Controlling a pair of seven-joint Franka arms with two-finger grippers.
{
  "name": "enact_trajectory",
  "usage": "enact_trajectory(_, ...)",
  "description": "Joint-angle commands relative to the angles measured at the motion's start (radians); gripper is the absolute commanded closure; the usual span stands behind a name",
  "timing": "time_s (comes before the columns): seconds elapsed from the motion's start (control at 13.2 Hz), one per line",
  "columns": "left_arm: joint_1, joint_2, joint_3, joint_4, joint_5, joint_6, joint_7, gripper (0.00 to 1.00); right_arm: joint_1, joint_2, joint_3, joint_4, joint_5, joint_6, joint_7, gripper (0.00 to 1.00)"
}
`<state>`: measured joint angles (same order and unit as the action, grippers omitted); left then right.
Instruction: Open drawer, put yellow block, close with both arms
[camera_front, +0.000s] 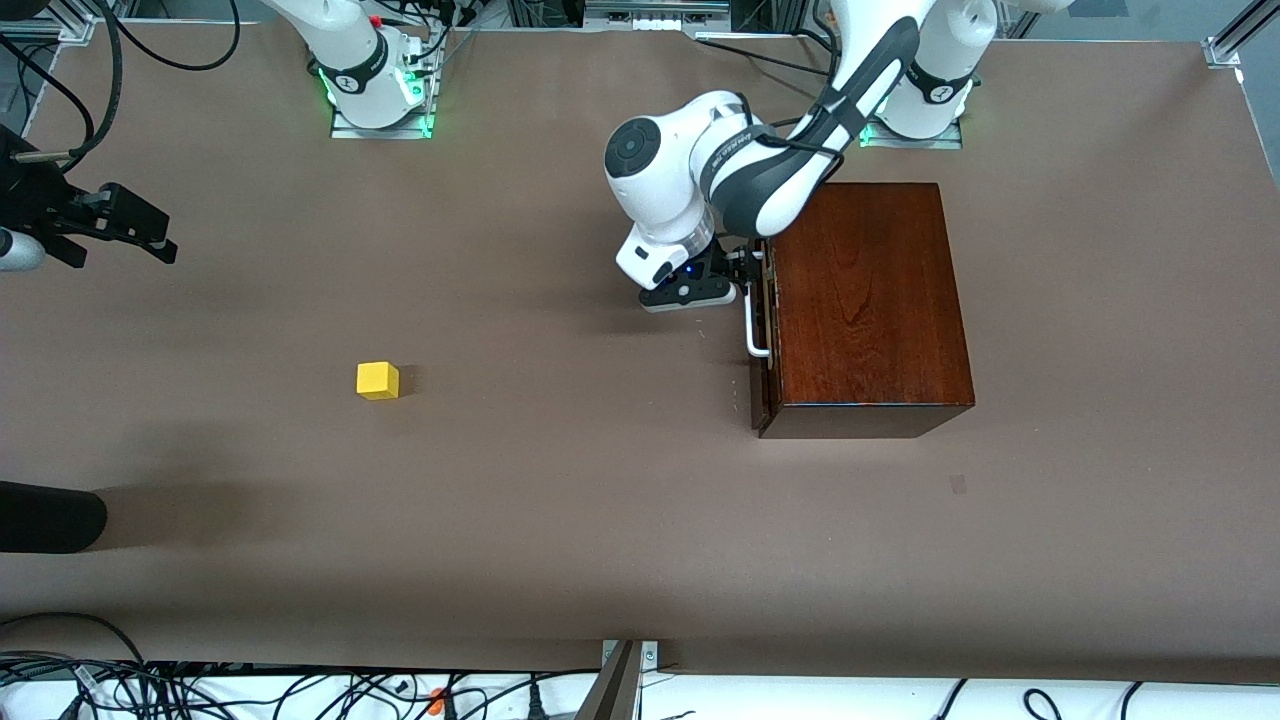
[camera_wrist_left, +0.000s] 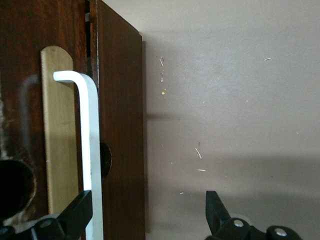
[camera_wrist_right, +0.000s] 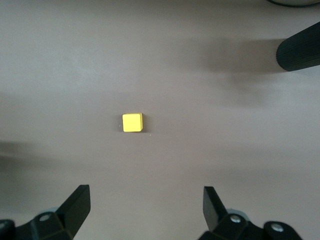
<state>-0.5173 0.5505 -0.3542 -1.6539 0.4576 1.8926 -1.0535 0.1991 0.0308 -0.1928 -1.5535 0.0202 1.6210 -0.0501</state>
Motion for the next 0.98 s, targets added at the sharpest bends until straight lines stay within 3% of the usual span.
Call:
enact_trajectory(0.0,0.013,0.019,-0.006,0.002,0.045,0.009,-0.014,0.0,-0.003,0.006,0.0,0.023,0.003,-0.013,0.001,0.0)
enact_trajectory(0.91,-0.003,0.04,0.017,0.02,0.102,0.006,-0.089,0.0,-0.003,0.006,0.0,0.023,0.003,-0.013,0.001,0.0)
